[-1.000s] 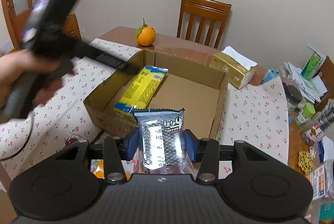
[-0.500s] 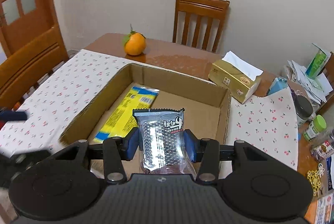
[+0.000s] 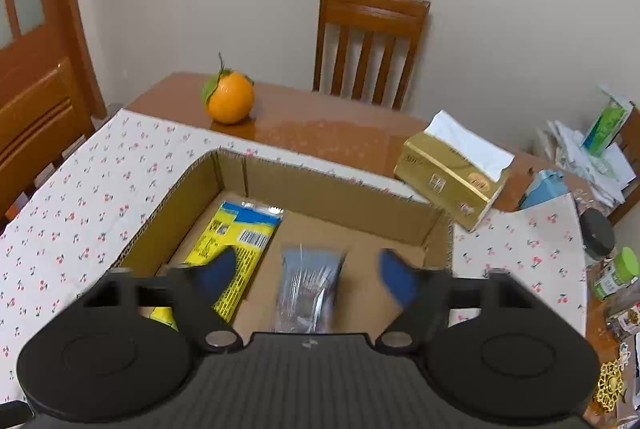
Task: Organize snacks
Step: 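Drop the wafer bar into the box with left tool while right tool drops the foil packet, then move left tool to the orange cake packet and grasp it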
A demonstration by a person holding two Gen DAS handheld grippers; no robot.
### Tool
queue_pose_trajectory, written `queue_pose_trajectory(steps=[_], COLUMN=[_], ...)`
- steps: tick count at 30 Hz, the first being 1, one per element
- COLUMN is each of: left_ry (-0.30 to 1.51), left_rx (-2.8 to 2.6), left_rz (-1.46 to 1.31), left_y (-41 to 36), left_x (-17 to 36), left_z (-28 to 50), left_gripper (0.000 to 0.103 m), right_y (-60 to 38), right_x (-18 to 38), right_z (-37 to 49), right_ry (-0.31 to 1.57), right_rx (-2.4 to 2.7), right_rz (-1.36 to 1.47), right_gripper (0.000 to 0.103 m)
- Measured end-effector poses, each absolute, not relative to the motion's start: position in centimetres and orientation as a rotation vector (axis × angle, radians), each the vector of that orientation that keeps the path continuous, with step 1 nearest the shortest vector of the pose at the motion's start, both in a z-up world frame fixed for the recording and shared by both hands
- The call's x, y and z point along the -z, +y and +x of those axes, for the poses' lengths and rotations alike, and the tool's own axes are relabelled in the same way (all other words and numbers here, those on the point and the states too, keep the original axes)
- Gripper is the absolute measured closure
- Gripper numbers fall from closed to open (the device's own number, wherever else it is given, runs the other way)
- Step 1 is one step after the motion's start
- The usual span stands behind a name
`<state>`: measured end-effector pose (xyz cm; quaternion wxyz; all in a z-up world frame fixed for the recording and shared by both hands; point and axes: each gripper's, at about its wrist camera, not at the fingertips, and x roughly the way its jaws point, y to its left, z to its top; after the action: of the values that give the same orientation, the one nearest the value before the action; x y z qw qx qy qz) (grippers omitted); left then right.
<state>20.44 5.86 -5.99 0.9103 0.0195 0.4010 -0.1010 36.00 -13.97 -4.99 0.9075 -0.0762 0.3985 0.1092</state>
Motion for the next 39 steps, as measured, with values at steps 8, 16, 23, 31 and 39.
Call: queue_pose_trajectory(steps=[8, 16, 23, 31, 39], left_ry=[0.842, 0.851, 0.861, 0.894, 0.919], left_rx=[0.231, 0.198, 0.127, 0.11, 0.144], left_rz=[0.06, 0.069, 0.046, 0.053, 0.079], left_y=[5.8, 5.2, 4.3, 2.2, -0.1], left_x=[6.6, 6.8, 6.8, 7.5, 8.1], left_z=[20.5, 19.4, 17.1, 14.9, 13.6], left_gripper=[0.01, 0.01, 0.01, 0.01, 0.01], right_y=[-15.3, -17.4, -19.9, -22.2, -22.9], right_x=[3.3, 3.2, 4.5, 7.8, 9.4], right_z=[32.4, 27.5, 23.7, 19.4, 16.5], right_ry=[0.776, 0.773, 0.792, 0.832, 0.852], right_rx=[-0.216, -0.204, -0.207, -0.183, -0.202], right_rz=[-0.14, -0.132, -0.095, -0.117, -0.183], right_gripper=[0.0, 0.0, 0.0, 0.0, 0.0])
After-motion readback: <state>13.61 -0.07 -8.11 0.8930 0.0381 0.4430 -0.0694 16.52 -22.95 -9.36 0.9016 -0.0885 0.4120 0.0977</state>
